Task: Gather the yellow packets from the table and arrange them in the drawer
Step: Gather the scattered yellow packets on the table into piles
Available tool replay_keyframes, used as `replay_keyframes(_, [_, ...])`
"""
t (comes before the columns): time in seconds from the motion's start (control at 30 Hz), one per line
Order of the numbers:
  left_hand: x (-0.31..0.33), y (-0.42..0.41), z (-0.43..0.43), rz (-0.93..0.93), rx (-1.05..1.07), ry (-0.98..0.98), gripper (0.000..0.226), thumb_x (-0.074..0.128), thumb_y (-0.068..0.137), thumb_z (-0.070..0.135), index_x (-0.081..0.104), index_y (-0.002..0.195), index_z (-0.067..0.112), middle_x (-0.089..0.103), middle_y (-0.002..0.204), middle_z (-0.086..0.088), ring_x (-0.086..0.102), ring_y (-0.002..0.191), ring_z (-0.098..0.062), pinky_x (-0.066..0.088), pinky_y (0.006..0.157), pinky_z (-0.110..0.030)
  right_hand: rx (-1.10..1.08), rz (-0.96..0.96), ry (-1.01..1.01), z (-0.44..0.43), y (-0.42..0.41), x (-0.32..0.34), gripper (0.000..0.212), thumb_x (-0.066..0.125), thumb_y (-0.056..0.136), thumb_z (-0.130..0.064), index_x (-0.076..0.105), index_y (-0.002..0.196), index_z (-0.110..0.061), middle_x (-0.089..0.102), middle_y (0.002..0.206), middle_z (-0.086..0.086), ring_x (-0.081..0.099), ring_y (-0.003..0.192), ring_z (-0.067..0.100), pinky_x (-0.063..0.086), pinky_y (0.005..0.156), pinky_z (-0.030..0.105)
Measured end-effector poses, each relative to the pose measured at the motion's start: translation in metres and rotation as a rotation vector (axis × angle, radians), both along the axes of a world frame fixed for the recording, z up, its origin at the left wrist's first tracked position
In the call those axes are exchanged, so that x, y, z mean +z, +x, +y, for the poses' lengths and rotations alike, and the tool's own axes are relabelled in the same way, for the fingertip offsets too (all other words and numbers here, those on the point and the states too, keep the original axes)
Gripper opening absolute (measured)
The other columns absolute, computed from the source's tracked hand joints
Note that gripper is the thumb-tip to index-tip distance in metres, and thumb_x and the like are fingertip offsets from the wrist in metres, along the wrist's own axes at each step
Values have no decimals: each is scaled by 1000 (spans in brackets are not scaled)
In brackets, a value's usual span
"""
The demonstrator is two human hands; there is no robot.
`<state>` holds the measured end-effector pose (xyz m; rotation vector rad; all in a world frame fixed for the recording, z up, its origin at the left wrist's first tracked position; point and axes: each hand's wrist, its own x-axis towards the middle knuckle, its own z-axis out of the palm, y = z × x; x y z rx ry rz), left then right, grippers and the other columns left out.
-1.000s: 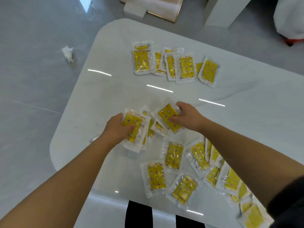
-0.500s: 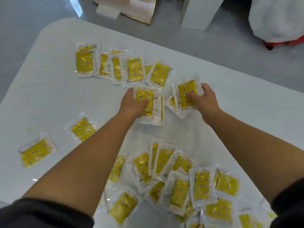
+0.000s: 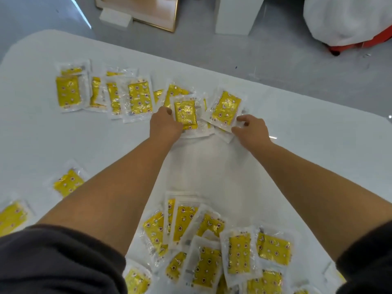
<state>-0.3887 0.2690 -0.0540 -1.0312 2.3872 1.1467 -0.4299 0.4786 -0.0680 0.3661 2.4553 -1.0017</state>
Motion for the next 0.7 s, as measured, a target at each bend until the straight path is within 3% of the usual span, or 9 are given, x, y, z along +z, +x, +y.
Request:
replay_keyframes(0.07, [4, 10, -2, 20, -6, 11, 44, 65, 85, 15, 51, 127, 11, 57, 122, -7, 55, 110, -23, 42, 85, -28, 24, 13, 49, -2, 9, 2, 35, 62, 86, -18, 61, 121, -16, 52, 123, 13, 56, 86, 20, 41, 71, 25])
replay_keyframes(0.27, [19, 82, -22, 46, -41, 22, 24, 61, 87, 12, 60, 111, 16, 58, 108, 5, 53, 96, -11, 41, 79, -23, 153, 13, 55, -30, 67, 11, 25, 55, 89, -17, 62, 113, -17, 54, 112, 5, 53, 87, 16, 41, 73, 26])
replay_keyframes(0.47, [20, 172, -69, 38, -45, -17, 14, 61, 85, 11, 62, 95, 20, 63, 95, 6, 55, 74, -5, 37, 61, -13, 313, -9, -6, -84, 132, 26, 21, 55, 89, -16, 61, 109, -20, 55, 100, -1, 57, 87, 16, 52, 81, 34])
replay_keyframes(0.7, [17, 264, -167, 3, -42, -142, 14, 64, 84, 12, 63, 97, 17, 62, 98, 1, 56, 85, -14, 39, 75, -24, 539, -41, 14, -181, 196, 21, 21, 54, 91, -19, 60, 111, -20, 58, 106, -2, 56, 87, 12, 49, 82, 30])
